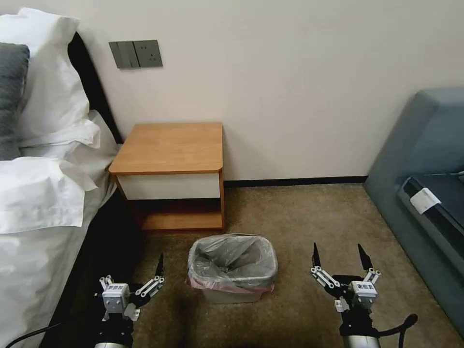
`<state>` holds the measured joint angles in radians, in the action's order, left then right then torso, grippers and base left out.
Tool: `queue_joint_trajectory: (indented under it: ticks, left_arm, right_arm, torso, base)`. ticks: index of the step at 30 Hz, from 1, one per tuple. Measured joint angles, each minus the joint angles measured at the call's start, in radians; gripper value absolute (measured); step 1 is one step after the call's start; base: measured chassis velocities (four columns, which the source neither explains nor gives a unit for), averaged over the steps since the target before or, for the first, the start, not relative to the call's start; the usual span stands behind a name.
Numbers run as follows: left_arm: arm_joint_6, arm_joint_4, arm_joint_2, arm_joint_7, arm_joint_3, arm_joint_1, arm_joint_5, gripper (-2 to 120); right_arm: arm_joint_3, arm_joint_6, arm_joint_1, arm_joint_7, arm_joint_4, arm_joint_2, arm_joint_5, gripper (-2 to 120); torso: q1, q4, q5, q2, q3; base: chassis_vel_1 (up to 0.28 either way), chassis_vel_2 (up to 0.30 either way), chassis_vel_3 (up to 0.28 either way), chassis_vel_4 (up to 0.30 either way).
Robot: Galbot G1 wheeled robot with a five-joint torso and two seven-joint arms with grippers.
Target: Pick up the garbage bag from the table and place it over the trash can.
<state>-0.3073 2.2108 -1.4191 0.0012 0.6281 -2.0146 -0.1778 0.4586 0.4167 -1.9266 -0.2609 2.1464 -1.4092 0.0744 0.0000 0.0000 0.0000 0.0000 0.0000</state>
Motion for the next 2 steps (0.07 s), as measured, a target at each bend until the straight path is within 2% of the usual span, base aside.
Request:
queue_joint_trajectory:
  ticks: [2]
  left_arm:
    - [0.000,0.000,0.000,0.000,0.000,0.000,0.000,100]
  right_arm:
    - [0.000,0.000,0.000,0.000,0.000,0.000,0.000,100]
  torso:
    - [0.000,0.0000,0.0000,0.000,0.000]
  base:
    - [0.000,0.000,0.000,0.000]
